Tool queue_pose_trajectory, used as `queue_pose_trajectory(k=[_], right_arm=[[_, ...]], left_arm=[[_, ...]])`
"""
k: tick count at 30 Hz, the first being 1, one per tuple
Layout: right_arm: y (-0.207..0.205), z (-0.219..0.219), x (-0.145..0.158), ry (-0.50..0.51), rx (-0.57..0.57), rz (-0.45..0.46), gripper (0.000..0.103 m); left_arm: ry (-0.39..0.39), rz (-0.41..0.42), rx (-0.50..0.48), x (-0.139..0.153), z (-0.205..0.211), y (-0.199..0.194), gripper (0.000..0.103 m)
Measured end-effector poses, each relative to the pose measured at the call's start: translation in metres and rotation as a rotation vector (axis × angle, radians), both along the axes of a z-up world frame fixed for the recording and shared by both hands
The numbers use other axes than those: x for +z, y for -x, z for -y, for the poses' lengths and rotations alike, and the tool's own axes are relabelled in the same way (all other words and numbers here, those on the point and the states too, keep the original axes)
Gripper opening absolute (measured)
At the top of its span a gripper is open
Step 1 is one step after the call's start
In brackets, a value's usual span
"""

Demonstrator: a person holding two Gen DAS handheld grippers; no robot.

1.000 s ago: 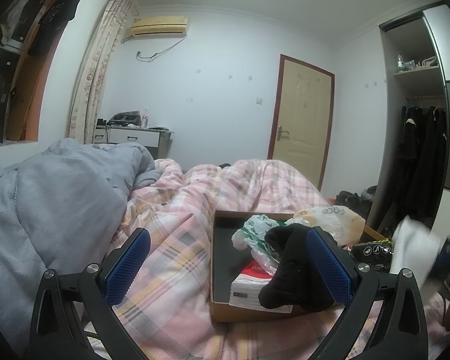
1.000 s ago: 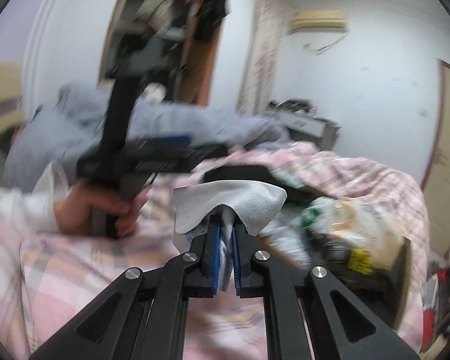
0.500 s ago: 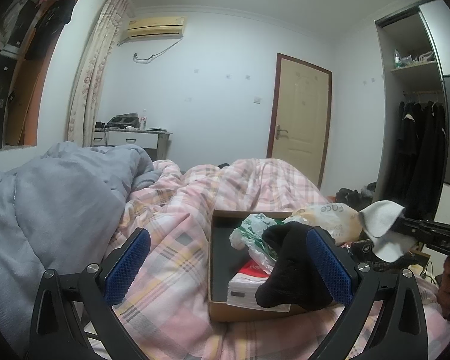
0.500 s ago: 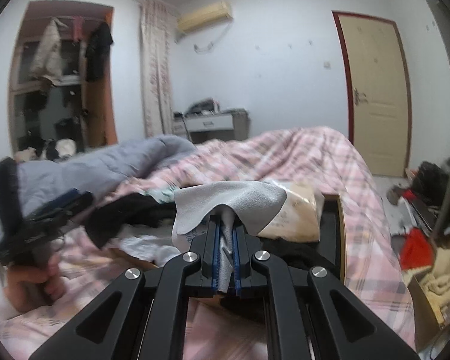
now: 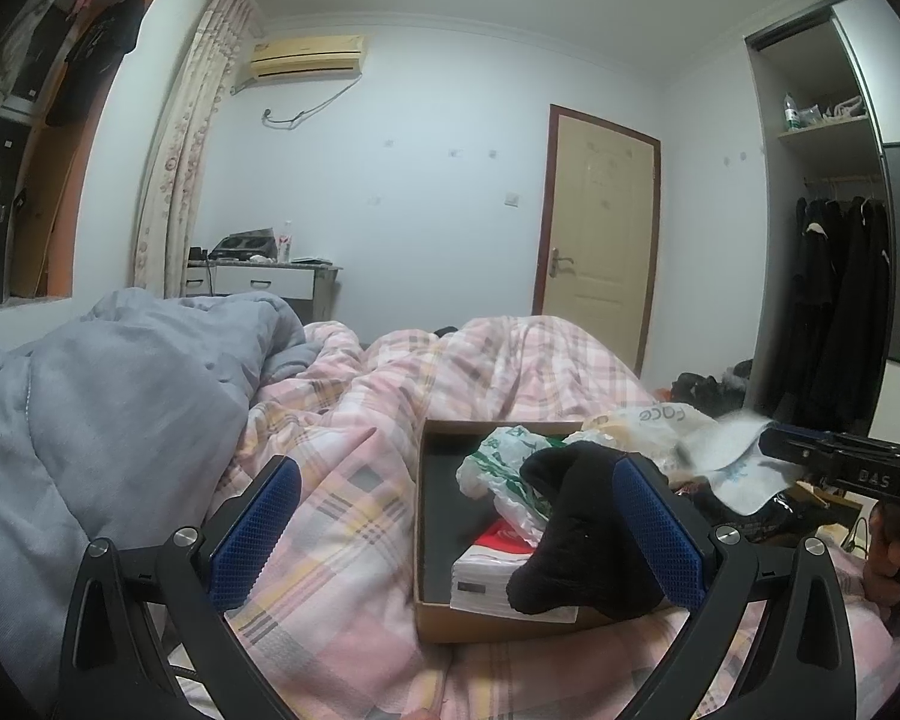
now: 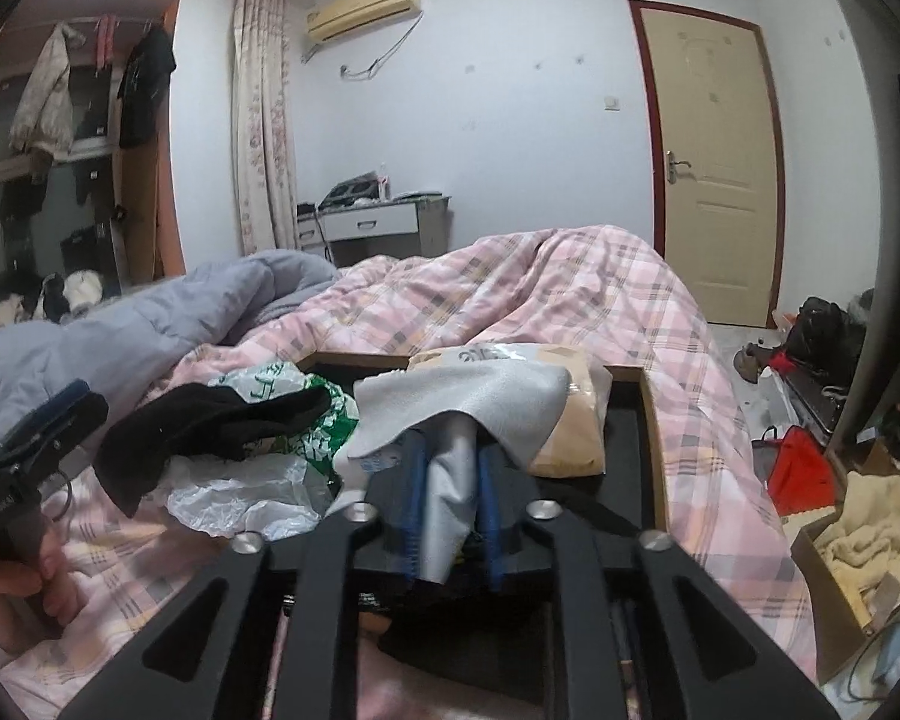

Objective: Organize soft objects

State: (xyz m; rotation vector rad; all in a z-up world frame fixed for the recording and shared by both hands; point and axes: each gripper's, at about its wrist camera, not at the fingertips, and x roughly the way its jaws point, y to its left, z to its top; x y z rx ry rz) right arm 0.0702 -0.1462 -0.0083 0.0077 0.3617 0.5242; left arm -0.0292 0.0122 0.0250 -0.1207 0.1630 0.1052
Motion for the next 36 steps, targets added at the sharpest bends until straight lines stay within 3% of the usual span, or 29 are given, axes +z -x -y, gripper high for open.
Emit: queue_pose_trajectory(k=[1, 3, 8, 13, 22, 30, 36], right_arm=[[0.001, -0.001, 0.0, 0.001, -0.008, 0.006, 0.062], [0.006, -0.001, 0.002, 0.003, -0.012, 0.035, 0.076], [0.019, -0.014, 0.005, 0.076, -0.012, 0.109, 0.082], [0.037, -0.03, 0.006, 0.166, -0.004, 0.217, 0.101], [0.063, -0.051, 0.0, 0.319, 0.027, 0.39, 0.102], [0.04, -0.037, 0.004, 0.255, 0.012, 0.306, 0.102], [0.038, -0.038, 0.004, 0.252, 0.013, 0.301, 0.102]], left_arm=[[0.0, 0.0, 0.0, 0.0, 0.0, 0.0, 0.103], [0.001, 0.001, 0.0, 0.0, 0.0, 0.0, 0.103], [0.0, 0.002, -0.001, 0.0, 0.001, 0.0, 0.103], [0.0, 0.002, -0.001, 0.0, 0.001, 0.0, 0.103], [-0.001, 0.001, -0.001, 0.0, 0.001, 0.0, 0.103], [-0.001, 0.002, -0.002, 0.0, 0.002, 0.0, 0.103], [-0.004, 0.004, -0.005, 0.0, 0.004, 0.0, 0.103]])
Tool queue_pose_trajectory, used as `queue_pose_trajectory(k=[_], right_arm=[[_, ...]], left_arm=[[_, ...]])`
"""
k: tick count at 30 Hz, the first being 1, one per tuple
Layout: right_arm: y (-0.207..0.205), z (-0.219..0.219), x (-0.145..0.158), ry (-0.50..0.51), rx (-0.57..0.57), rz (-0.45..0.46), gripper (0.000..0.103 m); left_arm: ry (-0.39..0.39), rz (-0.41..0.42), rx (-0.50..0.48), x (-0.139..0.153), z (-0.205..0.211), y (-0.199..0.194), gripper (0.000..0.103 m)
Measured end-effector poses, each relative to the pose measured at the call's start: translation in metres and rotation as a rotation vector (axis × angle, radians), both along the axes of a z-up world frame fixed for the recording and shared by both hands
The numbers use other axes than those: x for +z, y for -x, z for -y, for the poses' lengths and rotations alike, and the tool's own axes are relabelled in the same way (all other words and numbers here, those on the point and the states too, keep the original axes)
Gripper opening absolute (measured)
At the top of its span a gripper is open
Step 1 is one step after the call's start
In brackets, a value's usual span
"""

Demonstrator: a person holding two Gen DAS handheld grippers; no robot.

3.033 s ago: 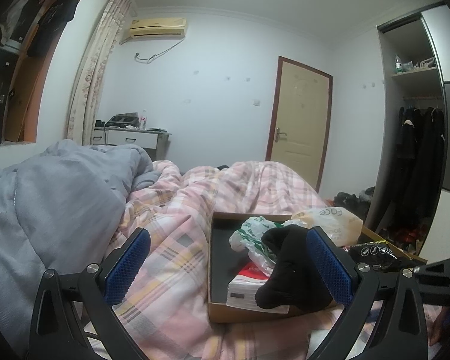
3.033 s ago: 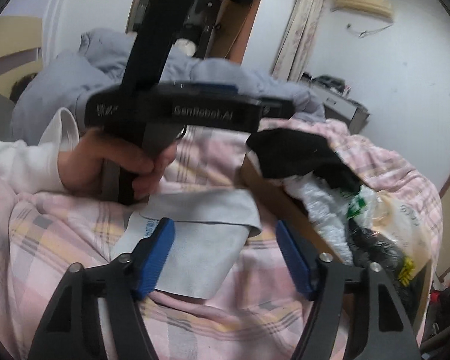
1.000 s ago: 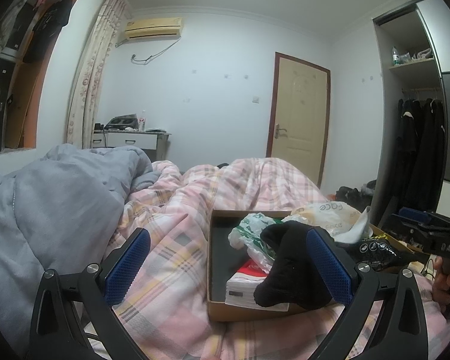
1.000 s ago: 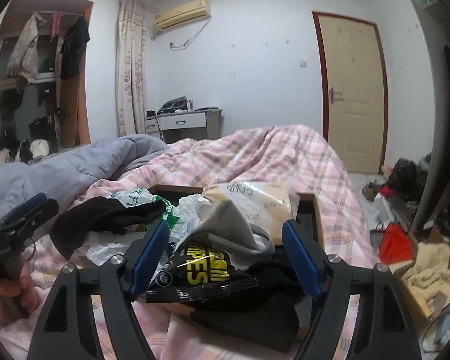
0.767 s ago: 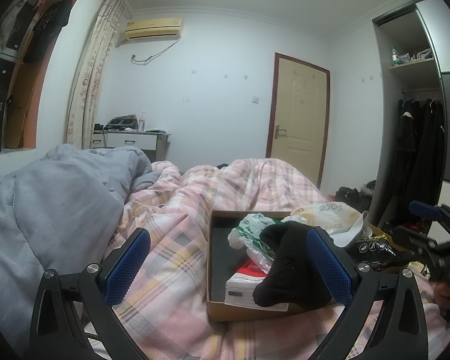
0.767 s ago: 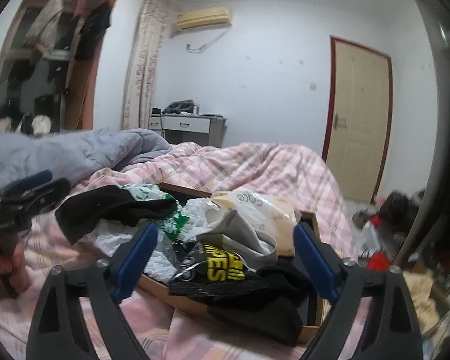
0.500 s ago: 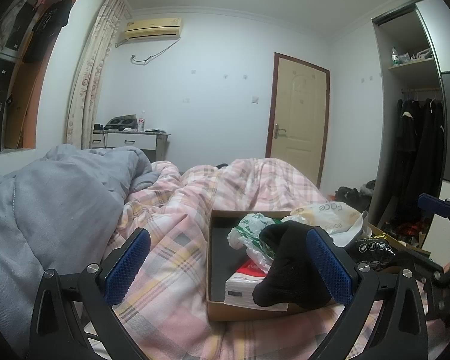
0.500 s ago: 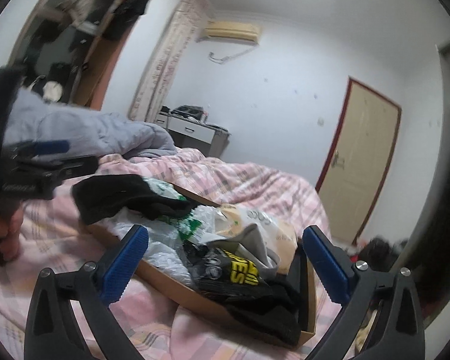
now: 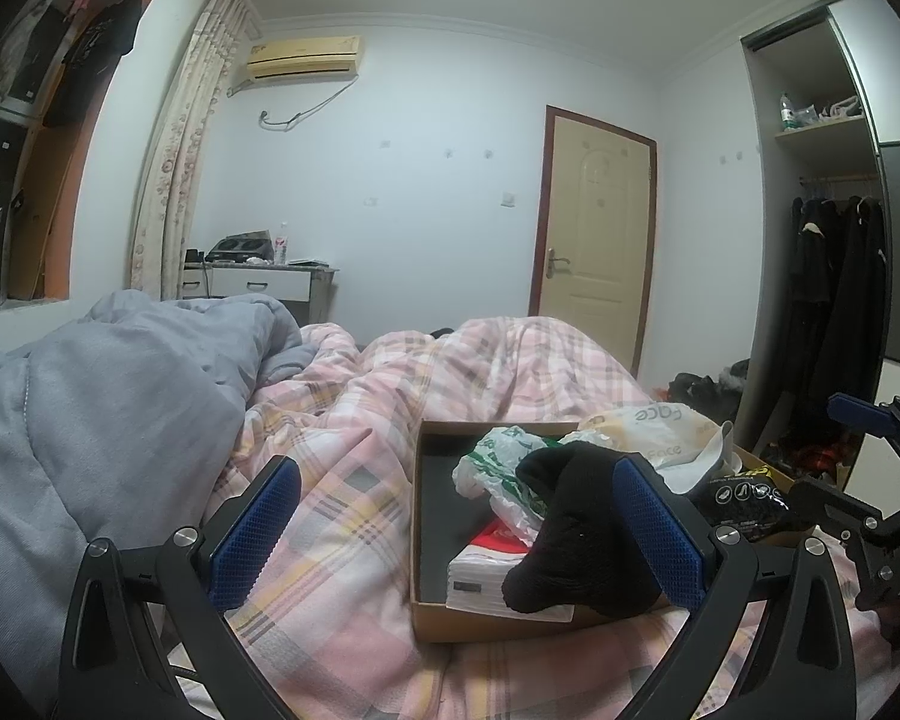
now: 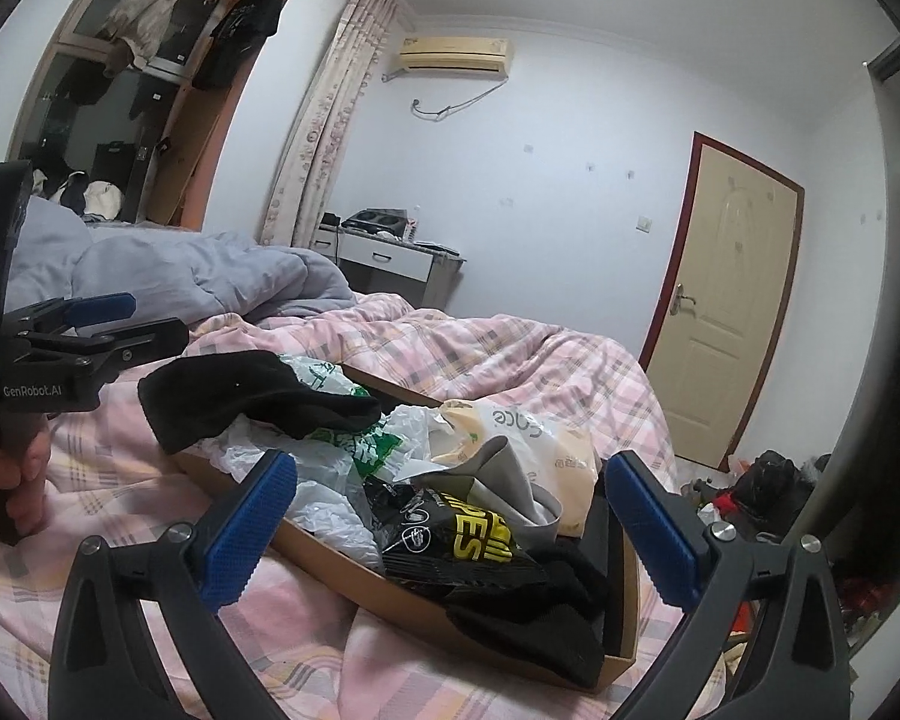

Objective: Organize soft objects

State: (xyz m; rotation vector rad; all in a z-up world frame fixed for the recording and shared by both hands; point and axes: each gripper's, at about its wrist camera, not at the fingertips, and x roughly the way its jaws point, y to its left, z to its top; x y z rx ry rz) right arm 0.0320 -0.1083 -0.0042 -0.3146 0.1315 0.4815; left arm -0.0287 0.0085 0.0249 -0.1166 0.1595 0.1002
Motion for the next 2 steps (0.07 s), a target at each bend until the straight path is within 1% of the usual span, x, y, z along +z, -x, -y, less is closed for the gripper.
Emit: queue_pose_trajectory(k=[2], right_arm=[[-0.0011, -0.0013, -0.0003, 0.007, 0.0, 0.001, 0.102]], left_arm=[[-0.001, -0.002, -0.002, -0.0001, 0.0001, -0.0002, 0.103]])
